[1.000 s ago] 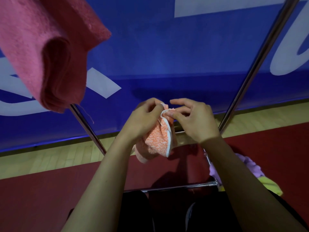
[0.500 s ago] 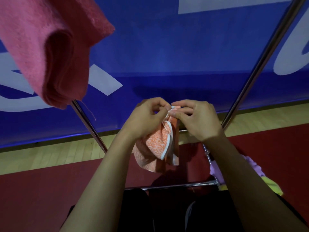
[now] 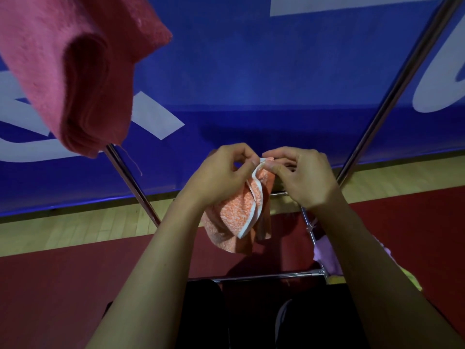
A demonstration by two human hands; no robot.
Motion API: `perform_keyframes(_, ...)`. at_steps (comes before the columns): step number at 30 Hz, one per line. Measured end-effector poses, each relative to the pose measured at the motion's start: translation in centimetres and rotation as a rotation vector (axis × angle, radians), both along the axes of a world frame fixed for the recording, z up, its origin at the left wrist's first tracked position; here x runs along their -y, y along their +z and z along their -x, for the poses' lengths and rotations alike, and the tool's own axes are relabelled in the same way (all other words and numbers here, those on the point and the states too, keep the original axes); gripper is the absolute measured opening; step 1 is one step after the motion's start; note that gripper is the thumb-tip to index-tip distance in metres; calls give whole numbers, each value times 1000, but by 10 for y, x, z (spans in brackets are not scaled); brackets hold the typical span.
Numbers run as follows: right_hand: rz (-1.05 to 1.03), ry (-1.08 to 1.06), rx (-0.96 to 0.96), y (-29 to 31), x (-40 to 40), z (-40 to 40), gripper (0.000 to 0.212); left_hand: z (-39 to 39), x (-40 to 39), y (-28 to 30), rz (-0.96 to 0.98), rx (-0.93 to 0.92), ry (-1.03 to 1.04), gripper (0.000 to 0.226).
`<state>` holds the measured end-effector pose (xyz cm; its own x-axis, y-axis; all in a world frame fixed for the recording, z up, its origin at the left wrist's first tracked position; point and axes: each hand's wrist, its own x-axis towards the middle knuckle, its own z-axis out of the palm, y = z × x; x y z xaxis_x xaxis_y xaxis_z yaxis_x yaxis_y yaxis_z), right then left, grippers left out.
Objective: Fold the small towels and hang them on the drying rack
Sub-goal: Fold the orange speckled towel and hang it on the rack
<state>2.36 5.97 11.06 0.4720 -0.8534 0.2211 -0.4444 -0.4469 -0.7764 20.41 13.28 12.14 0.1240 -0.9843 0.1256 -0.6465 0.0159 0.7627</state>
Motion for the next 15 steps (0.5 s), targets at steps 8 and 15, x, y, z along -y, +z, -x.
perform_keyframes(8,21,1,-34,-1,2,2,12,0,-1,2,-42,7,-41,15)
perform_keyframes(15,185,92,-71,-14,2,-2,7,1,0,-2,-351,-40,-45,66)
